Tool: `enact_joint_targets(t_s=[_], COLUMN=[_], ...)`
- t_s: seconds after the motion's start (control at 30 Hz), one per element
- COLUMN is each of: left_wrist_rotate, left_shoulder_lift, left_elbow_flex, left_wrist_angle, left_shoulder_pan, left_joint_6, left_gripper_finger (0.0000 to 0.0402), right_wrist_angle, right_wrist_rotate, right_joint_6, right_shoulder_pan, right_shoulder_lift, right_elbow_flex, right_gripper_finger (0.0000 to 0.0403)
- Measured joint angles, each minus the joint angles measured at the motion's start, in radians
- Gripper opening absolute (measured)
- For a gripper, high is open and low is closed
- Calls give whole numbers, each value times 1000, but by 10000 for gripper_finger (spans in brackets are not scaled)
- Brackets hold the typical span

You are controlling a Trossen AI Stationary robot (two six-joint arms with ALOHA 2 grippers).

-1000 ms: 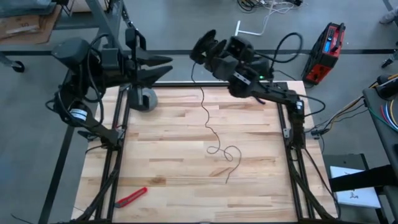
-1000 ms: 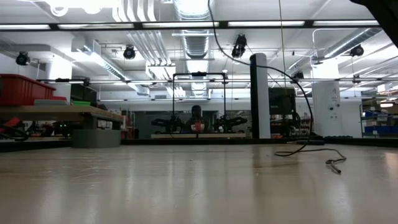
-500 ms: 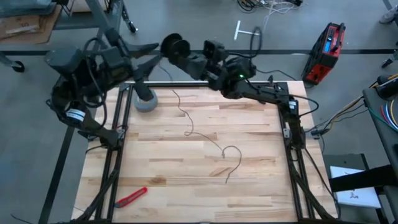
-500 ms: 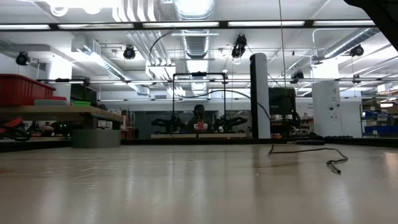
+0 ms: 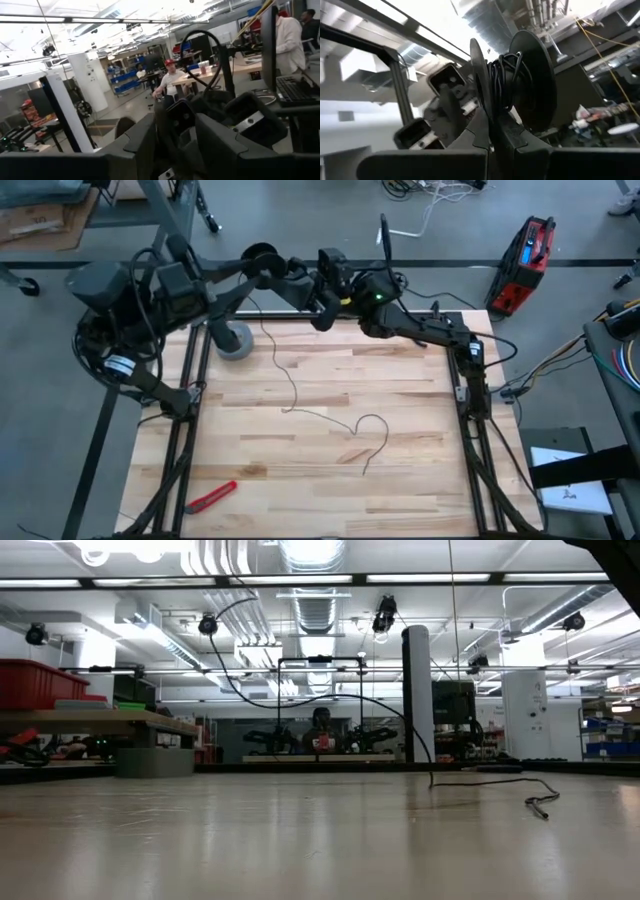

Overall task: Coil cords
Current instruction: Coil the black wire on the black spool

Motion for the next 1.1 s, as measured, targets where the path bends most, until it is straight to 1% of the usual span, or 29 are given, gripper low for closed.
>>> enact_joint_targets(t_s=[0.1, 0.27, 0.4, 0.47, 0.6, 0.67, 0.83, 0.97, 1.1], left_wrist_rotate=[-9, -79, -81, -87, -79, -76, -81, -85, -88], left_shoulder_lift=[2, 9, 10, 10, 10, 10, 9, -3, -41], left_elbow_flex=[0, -3, -7, -8, -11, -11, -11, -12, -10], left_wrist_angle=[2, -7, -43, -55, -54, -57, -64, -47, -55], left_shoulder_pan=[-3, -3, -3, -3, -3, -3, -2, -2, -2], left_joint_6=[-12, -29, -63, -80, -52, -51, -36, -14, -7], left_gripper_finger=[132, 131, 117, 99, 19, 12, 3, 1, 1], right_wrist_angle=[-42, -51, -62, -67, -93, -106, -162, -257, -373], right_wrist_rotate=[7, 14, 15, 15, 16, 15, 15, 13, -8], right_joint_6=[-29, -44, -63, -77, -99, -98, -95, -69, -58], right_shoulder_pan=[0, 0, 0, 0, 0, 0, 0, 0, 0], right_shoulder_lift=[-5, -9, -17, -22, -26, -26, -29, -30, -27], right_elbow_flex=[0, 0, 0, 0, 1, 2, 3, 2, 3], right_gripper_finger=[0, 0, 0, 0, 0, 2, 32, 72, 112])
